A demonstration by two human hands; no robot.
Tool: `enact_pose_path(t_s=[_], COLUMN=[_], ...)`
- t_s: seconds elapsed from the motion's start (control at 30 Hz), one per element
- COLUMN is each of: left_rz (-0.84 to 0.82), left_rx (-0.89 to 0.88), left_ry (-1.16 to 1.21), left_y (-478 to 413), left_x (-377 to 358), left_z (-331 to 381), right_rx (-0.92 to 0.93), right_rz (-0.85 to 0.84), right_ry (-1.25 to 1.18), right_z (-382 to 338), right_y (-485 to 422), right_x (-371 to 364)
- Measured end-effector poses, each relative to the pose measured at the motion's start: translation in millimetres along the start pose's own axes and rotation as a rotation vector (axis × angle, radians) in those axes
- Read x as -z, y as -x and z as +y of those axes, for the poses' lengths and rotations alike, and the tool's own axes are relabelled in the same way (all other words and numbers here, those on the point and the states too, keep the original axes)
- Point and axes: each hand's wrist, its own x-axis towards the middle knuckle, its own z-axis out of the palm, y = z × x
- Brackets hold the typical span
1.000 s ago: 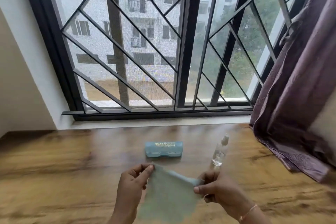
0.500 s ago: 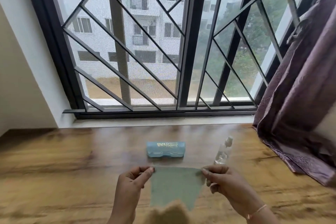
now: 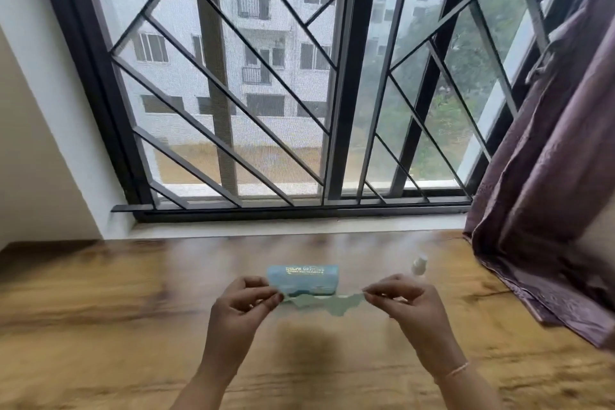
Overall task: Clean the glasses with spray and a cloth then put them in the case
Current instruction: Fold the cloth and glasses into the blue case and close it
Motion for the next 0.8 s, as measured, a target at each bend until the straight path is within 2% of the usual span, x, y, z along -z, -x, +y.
enact_pose_path(t_s=[0.1, 0.17, 0.33, 0.43, 0.6, 0.8], left_rz=[-0.139, -0.231, -0.355, -0.303, -0.089, -0.045], left_rx=[-0.067, -0.042, 0.035, 0.043, 0.245, 0.359], left_ry=[-0.189, -0.326, -0.447, -0.474, -0.368, -0.463], left_y=[24, 42, 72, 74, 59, 27], left_x=[8, 14, 30, 28, 12, -3], left_z=[-26, -48, -79, -79, -71, -71], right_rx=[-0.12, -0.234, -0.36, -0.364, -0.375, -0.413], right_rz=[-0.078, -0.135, -0.204, -0.229, -0.184, -0.078], right_ry=[0.073, 0.113, 0.237, 0.253, 0.24, 0.209], right_z=[27, 44, 58, 61, 75, 98], right_y=[18, 33, 55, 59, 42, 15], right_x=[3, 5, 13, 16, 8, -10])
